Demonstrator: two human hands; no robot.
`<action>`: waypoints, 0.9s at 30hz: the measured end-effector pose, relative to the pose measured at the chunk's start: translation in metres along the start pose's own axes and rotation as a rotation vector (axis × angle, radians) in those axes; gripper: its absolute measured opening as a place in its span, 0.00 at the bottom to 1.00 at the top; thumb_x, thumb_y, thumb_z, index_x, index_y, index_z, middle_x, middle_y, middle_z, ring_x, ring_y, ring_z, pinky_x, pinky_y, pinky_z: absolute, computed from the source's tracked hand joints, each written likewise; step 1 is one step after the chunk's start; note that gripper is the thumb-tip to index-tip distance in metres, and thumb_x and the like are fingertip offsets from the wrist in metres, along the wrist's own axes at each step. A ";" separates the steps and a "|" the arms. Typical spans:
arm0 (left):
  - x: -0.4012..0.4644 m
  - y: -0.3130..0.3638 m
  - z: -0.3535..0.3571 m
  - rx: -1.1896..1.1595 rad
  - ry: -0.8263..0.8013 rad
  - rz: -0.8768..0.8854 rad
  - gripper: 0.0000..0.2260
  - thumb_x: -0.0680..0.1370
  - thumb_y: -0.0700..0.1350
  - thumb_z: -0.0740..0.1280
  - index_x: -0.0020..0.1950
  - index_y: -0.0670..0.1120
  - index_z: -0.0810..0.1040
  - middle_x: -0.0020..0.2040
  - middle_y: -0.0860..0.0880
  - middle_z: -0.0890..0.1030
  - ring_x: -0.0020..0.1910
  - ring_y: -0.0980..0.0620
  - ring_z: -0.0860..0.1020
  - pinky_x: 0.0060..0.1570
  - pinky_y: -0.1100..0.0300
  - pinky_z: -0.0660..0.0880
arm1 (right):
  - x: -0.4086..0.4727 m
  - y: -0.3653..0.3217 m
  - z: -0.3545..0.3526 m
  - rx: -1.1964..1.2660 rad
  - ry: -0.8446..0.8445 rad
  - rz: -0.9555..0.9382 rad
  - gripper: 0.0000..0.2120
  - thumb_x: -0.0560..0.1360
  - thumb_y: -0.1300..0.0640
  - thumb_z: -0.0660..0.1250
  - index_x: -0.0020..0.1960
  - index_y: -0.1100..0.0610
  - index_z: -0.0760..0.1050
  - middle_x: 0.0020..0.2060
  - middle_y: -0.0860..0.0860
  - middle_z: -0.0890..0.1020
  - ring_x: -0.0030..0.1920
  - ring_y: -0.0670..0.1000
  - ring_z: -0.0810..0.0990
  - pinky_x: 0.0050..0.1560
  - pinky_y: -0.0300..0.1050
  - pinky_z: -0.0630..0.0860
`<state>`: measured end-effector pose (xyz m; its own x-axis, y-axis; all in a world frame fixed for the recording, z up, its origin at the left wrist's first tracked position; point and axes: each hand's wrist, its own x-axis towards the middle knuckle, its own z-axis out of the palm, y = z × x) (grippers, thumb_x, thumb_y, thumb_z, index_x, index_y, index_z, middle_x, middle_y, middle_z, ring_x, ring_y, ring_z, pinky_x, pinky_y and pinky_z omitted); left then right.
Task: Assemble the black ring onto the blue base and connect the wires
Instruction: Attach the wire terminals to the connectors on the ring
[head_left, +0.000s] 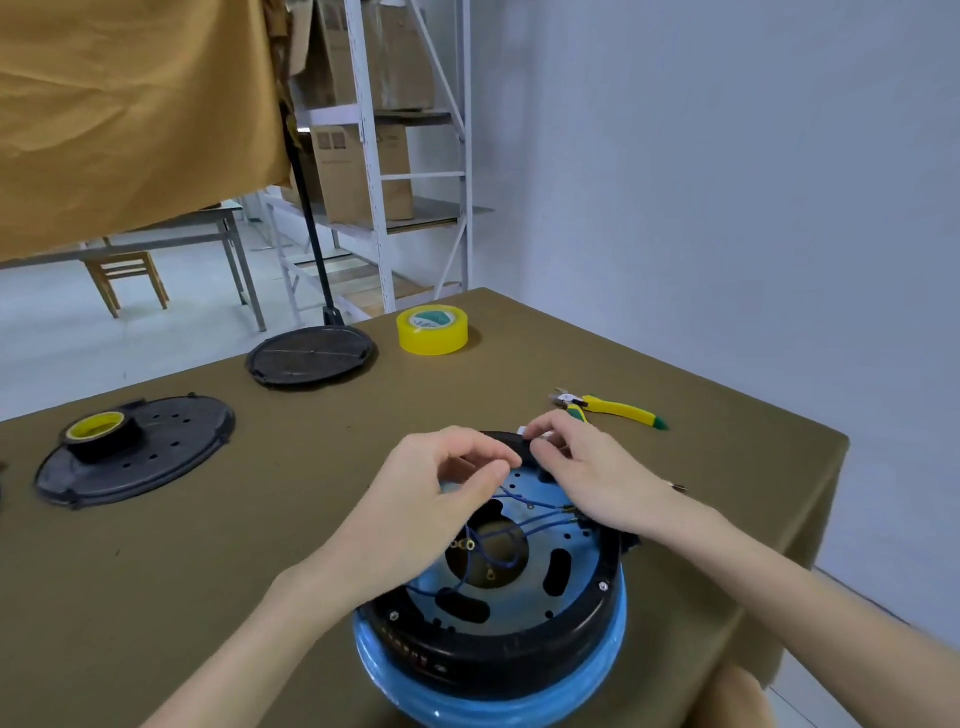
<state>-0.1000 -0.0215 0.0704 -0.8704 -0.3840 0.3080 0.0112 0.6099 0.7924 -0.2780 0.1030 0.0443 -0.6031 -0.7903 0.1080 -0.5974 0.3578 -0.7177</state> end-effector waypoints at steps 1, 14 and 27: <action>-0.001 -0.001 -0.003 0.018 -0.004 0.008 0.08 0.82 0.47 0.69 0.53 0.59 0.85 0.43 0.61 0.85 0.39 0.63 0.82 0.40 0.73 0.74 | -0.001 0.004 0.003 0.001 0.010 -0.013 0.07 0.85 0.51 0.60 0.61 0.48 0.74 0.48 0.48 0.83 0.45 0.56 0.82 0.45 0.49 0.78; -0.012 -0.054 -0.064 -0.139 0.166 -0.225 0.08 0.82 0.46 0.70 0.49 0.57 0.88 0.44 0.53 0.88 0.41 0.60 0.83 0.49 0.62 0.79 | 0.027 0.003 0.006 -0.085 0.072 -0.027 0.08 0.84 0.59 0.63 0.61 0.53 0.77 0.51 0.49 0.83 0.49 0.51 0.82 0.49 0.48 0.79; -0.014 -0.038 -0.046 -0.285 0.094 -0.260 0.06 0.72 0.53 0.76 0.46 0.55 0.88 0.44 0.51 0.89 0.46 0.58 0.87 0.44 0.74 0.77 | -0.014 -0.073 0.021 0.005 -0.095 -0.418 0.08 0.79 0.51 0.71 0.57 0.52 0.81 0.44 0.44 0.85 0.45 0.42 0.82 0.47 0.36 0.78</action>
<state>-0.0657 -0.0711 0.0608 -0.8136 -0.5702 0.1137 -0.0560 0.2716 0.9608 -0.2145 0.0772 0.0809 -0.2583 -0.9090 0.3270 -0.7773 -0.0055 -0.6291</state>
